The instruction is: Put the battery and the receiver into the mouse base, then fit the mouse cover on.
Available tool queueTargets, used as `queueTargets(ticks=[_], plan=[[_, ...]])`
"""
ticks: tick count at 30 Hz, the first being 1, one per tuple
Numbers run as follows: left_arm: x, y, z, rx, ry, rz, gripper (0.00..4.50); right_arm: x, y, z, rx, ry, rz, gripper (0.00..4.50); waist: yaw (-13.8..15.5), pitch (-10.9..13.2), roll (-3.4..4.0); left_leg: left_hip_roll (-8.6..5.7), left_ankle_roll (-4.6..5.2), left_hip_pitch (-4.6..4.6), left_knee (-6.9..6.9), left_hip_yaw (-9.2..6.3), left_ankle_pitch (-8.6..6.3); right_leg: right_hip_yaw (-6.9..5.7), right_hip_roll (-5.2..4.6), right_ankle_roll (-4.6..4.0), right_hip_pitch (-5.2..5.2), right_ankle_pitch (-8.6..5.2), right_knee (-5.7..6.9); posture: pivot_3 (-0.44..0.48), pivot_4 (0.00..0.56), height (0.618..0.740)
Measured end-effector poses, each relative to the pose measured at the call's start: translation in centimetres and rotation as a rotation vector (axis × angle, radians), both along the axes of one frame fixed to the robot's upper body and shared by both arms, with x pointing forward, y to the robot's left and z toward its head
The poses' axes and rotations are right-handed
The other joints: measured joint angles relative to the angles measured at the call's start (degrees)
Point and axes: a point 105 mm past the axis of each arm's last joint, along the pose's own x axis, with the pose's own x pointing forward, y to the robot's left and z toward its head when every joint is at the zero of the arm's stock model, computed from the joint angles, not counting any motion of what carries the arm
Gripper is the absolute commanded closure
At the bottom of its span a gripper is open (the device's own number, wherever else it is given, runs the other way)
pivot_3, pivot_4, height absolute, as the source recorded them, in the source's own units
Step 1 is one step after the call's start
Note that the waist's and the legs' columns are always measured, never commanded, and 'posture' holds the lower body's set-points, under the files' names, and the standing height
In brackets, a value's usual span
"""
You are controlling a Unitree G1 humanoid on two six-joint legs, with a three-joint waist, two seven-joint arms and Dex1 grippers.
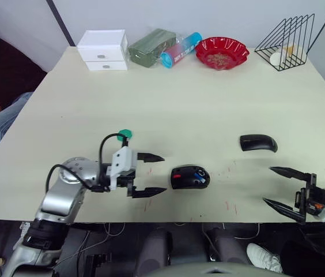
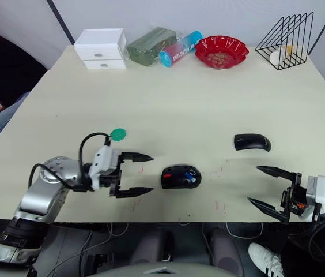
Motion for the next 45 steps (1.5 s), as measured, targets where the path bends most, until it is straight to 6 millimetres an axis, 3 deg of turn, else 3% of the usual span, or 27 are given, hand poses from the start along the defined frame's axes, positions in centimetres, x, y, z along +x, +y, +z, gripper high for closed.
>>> queueTargets(ticks=[5, 7, 12, 21, 25, 36, 45], plan=[[-0.4, 0.6, 0.2, -0.02, 0.0, -0.006, 0.02, 0.9, -0.5, 0.0, 0.001, 0.008, -0.028, 0.0, 0.1, 0.06, -0.06, -0.01, 0.0, 0.0, 0.0, 0.01, 0.0, 0.0, -0.01, 0.0, 0.0, 0.0, 0.0, 0.0, 0.15, 0.74], [-1.1, 1.6, 0.1, -0.026, 0.014, 0.007, 0.02, 3.4, -2.6, 0.1, -0.086, 0.042, -0.117, 0.0, -0.4, 0.2, -0.02, 0.01, 0.0, 0.03, 0.0, 0.15, 0.0, 0.11, 0.0, 0.01, -0.05, 0.0, 0.02, 0.0, 0.15, 0.74], [-1.5, 1.9, 0.5, -0.029, 0.001, 0.014, 0.02, 4.9, -3.5, 0.2, -0.117, 0.055, -0.158, 0.0, -0.39, 0.26, -0.03, 0.02, 0.0, 0.0, 0.0, 0.19, 0.0, 0.12, 0.0, 0.01, -0.09, 0.01, 0.03, 0.0, 0.15, 0.74], [-2.4, 1.5, 1.9, -0.055, -0.052, 0.038, 0.02, 10.0, -6.4, 1.1, -0.234, 0.107, -0.271, 0.0, -0.53, 0.54, -0.06, 0.05, 0.0, 0.03, -0.02, 0.4, 0.0, 0.27, 0.0, 0.02, -0.16, 0.02, 0.05, 0.0, 0.15, 0.74], [-2.6, 1.4, 2.0, -0.066, -0.047, 0.05, 0.02, 10.8, -6.1, 0.6, -0.278, 0.147, -0.233, 0.0, -0.52, 0.58, -0.03, 0.05, 0.0, 0.0, -0.03, 0.44, 0.0, 0.29, -0.03, 0.03, -0.18, 0.03, 0.02, 0.0, 0.15, 0.74], [-2.9, 1.1, 2.8, -0.085, -0.066, 0.061, 0.02, 12.0, -6.7, 1.5, -0.41, 0.192, -0.151, 0.0, -0.66, 0.7, 0.03, 0.05, 0.0, 0.06, -0.02, 0.61, 0.0, 0.34, -0.06, 0.03, -0.17, 0.04, 0.04, 0.0, 0.15, 0.74], [-2.9, 0.7, 3.3, -0.094, -0.081, 0.065, 0.02, 12.8, -5.8, 1.8, -0.457, 0.208, -0.077, 0.0, -0.69, 0.75, 0.08, 0.06, 0.0, 0.06, -0.03, 0.66, 0.0, 0.35, -0.08, 0.03, -0.18, 0.04, 0.04, 0.0, 0.15, 0.74]])
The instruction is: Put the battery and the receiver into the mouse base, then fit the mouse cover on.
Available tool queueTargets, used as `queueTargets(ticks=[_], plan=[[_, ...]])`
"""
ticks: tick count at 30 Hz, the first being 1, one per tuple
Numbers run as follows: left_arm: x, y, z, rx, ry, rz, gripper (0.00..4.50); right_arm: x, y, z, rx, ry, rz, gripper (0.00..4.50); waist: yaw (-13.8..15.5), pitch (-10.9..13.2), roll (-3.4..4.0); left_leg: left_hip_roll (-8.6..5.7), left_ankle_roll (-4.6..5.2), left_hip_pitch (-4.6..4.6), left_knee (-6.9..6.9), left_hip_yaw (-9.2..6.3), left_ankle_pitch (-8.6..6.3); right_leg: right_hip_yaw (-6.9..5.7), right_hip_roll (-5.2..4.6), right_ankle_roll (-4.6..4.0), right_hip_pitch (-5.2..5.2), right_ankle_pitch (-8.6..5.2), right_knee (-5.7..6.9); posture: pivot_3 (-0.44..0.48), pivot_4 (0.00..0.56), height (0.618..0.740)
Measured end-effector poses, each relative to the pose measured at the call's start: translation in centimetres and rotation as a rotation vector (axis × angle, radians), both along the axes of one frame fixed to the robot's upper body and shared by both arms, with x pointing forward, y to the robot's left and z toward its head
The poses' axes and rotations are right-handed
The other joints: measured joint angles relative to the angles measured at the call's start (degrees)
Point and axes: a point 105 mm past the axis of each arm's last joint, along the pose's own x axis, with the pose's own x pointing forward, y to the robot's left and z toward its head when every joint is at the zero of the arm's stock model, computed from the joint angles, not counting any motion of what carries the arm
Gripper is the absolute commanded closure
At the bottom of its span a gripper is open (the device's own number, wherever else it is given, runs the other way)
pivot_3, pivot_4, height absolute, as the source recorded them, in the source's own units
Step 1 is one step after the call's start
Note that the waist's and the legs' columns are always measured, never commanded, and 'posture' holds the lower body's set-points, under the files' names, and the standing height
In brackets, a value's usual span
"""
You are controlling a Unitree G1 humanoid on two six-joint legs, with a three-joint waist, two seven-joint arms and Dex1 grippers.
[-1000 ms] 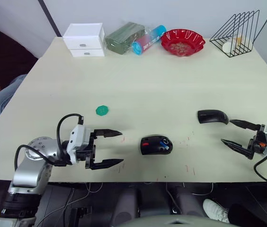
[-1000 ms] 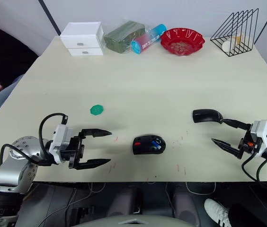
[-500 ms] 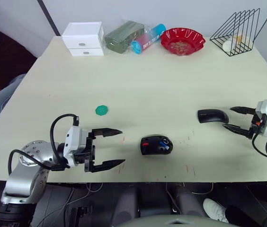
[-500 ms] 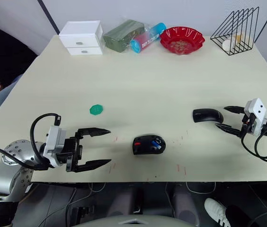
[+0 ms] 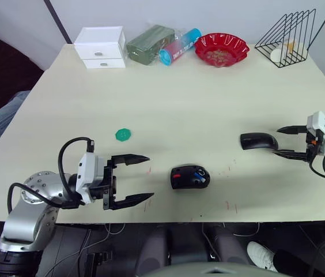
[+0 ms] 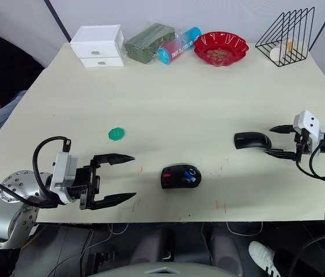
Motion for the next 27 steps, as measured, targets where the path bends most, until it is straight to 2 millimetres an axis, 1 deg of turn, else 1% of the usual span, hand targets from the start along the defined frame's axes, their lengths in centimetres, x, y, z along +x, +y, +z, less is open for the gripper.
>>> queueTargets(ticks=[7, 11, 15, 27], plan=[[-0.1, -0.1, 0.2, -0.01, 0.001, -0.001, 0.02, 0.2, 0.1, -0.5, -0.018, 0.029, -0.004, 0.0, 0.03, 0.01, 0.0, 0.0, 0.0, 0.0, 0.0, 0.05, 0.0, 0.0, -0.01, 0.0, 0.0, 0.0, -0.01, 0.0, 0.15, 0.74], [-0.1, -0.1, 0.2, -0.013, 0.002, -0.002, 0.02, 0.4, 0.1, -0.4, -0.02, 0.034, -0.011, 0.0, -0.02, 0.03, 0.02, 0.0, 0.0, 0.0, 0.0, 0.17, 0.0, 0.0, -0.01, 0.0, 0.0, 0.0, 0.0, 0.0, 0.15, 0.74], [-0.1, -0.2, 0.4, -0.02, -0.004, -0.008, 0.02, 0.5, 0.1, -0.9, -0.031, 0.053, -0.018, 0.0, -0.04, 0.04, 0.02, 0.0, 0.0, 0.0, 0.0, 0.29, 0.0, 0.01, -0.01, 0.0, 0.0, 0.0, -0.01, 0.0, 0.15, 0.74], [-0.2, -0.1, 0.5, -0.011, -0.003, -0.024, 0.02, 1.2, 0.8, -1.8, -0.067, 0.068, -0.037, 0.0, -0.11, 0.05, 0.03, 0.0, -0.01, 0.0, 0.0, 0.35, 0.0, 0.03, -0.01, 0.0, -0.02, 0.0, -0.01, 0.0, 0.15, 0.74]])
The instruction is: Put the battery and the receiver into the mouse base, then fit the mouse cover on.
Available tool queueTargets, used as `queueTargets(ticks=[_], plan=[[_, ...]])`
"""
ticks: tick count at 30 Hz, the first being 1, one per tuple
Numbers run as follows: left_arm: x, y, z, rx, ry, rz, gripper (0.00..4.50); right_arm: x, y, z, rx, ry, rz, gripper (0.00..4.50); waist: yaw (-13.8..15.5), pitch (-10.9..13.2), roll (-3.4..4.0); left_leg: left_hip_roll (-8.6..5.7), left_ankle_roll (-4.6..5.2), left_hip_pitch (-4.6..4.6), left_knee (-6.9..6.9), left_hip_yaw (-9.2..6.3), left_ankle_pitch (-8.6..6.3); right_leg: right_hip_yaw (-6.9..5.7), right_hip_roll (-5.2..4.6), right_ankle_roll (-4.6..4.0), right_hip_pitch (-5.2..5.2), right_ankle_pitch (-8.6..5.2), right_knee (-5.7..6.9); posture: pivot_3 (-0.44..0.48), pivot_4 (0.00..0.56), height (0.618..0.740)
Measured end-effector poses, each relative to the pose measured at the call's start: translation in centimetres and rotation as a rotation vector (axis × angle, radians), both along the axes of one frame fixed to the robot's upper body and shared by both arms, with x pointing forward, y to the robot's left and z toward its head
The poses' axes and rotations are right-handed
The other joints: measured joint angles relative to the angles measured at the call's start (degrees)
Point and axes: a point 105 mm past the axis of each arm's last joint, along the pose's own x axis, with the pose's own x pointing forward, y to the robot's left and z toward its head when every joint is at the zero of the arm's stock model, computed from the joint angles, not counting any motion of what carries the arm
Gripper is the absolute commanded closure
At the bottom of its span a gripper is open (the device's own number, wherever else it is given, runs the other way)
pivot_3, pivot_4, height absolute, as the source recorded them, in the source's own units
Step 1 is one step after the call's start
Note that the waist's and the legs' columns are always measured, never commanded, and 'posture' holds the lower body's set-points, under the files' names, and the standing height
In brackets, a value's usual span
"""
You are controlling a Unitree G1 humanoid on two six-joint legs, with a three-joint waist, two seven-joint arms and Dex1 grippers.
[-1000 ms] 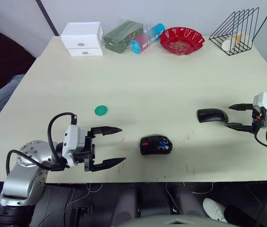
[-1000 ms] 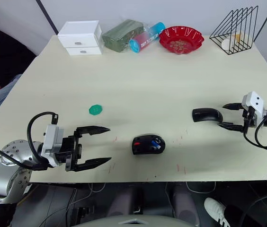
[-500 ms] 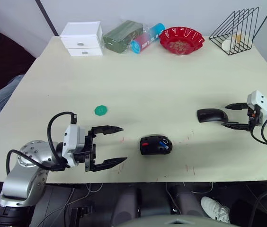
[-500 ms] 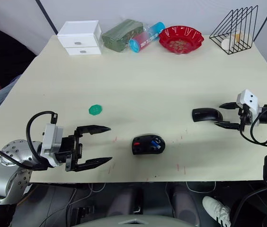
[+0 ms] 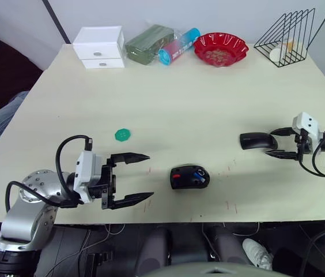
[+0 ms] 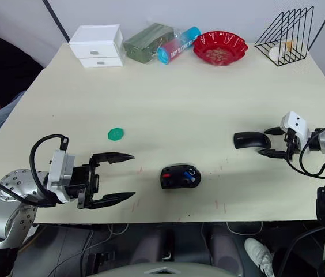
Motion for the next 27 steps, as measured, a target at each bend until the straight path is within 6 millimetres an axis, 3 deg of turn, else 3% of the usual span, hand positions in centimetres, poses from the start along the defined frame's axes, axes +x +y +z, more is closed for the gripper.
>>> queueTargets(ticks=[23, 24, 25, 26, 27], plan=[[-0.03, 0.02, -0.06, 0.003, 0.0, 0.0, 0.02, -0.73, 0.36, 0.0, 0.008, 0.024, 0.072, 0.0, 0.01, 0.01, 0.0, 0.01, 0.0, 0.01, 0.0, 0.01, 0.0, 0.0, 0.0, 0.0, 0.0, 0.0, 0.0, 0.0, 0.15, 0.74], [-0.02, 0.02, -0.06, 0.003, 0.0, 0.0, 0.0, -0.73, 0.36, 0.0, 0.008, 0.024, 0.072, 0.59, 0.01, 0.01, 0.0, 0.01, 0.0, 0.01, 0.0, 0.01, 0.0, 0.0, 0.0, 0.0, 0.0, 0.0, 0.01, 0.0, 0.15, 0.74], [-0.02, 0.02, -0.06, 0.003, 0.0, 0.0, 0.0, -0.73, 0.36, 0.0, 0.008, 0.024, 0.072, 0.68, 0.01, 0.01, 0.0, 0.01, 0.0, 0.01, 0.0, 0.01, 0.0, 0.0, 0.0, 0.0, 0.0, 0.0, 0.01, 0.0, 0.15, 0.74], [0.01, 0.04, -0.1, 0.008, -0.001, 0.002, 0.0, -0.73, 0.35, -0.01, 0.008, 0.024, 0.072, 1.48, 0.01, 0.01, 0.01, 0.01, 0.0, 0.01, 0.0, 0.01, 0.0, 0.0, 0.0, 0.0, 0.0, 0.0, 0.01, 0.0, 0.15, 0.74], [0.01, 0.05, -0.11, 0.009, -0.001, 0.002, 0.0, -0.73, 0.35, -0.01, 0.008, 0.024, 0.072, 1.66, 0.01, 0.01, 0.01, 0.01, 0.0, 0.01, 0.0, 0.01, 0.0, 0.0, 0.0, 0.0, 0.0, 0.0, 0.01, 0.0, 0.15, 0.74]])
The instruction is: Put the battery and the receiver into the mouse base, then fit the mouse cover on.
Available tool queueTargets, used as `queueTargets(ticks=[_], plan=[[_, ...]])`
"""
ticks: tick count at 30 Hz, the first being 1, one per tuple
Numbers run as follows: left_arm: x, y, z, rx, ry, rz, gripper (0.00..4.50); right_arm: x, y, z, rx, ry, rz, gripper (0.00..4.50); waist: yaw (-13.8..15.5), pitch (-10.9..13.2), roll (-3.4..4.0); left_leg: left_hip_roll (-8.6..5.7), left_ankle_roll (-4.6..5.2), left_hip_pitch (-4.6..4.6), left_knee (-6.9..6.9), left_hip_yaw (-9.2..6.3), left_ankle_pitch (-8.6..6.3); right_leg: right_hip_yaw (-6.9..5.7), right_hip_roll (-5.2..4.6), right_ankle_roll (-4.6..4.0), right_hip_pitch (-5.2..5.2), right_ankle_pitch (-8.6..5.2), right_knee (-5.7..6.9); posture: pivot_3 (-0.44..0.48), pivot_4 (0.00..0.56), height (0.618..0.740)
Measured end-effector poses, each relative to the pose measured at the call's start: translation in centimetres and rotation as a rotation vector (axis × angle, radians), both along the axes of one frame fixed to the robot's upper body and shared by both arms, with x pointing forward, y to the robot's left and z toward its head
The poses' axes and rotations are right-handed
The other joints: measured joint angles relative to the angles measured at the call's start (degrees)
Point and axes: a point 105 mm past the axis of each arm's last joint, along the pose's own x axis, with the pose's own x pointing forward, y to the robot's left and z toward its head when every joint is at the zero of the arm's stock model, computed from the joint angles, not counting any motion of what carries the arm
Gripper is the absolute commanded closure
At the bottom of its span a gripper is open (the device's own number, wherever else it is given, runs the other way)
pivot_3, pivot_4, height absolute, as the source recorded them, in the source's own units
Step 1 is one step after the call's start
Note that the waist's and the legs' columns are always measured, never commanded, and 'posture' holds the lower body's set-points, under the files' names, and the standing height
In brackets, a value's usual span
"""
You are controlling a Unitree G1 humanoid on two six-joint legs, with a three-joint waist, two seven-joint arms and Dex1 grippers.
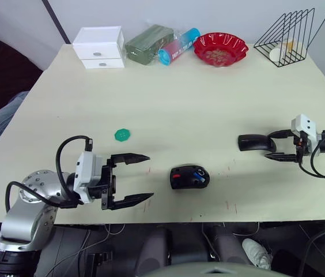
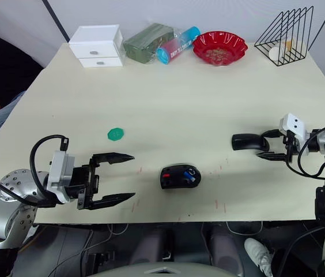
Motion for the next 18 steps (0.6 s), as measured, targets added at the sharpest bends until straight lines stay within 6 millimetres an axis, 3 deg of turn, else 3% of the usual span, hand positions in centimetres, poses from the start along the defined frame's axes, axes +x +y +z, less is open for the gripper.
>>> queueTargets(ticks=[18], plan=[[0.24, 0.06, 0.1, 0.009, -0.018, 0.001, 0.0, 0.05, -0.01, 0.04, -0.003, -0.008, 0.0, 1.66, 0.0, 0.0, 0.0, 0.0, 0.0, 0.0, 0.0, 0.0, 0.0, 0.0, 0.0, 0.0, 0.0, 0.0, 0.0, 0.0, 0.15, 0.74]])
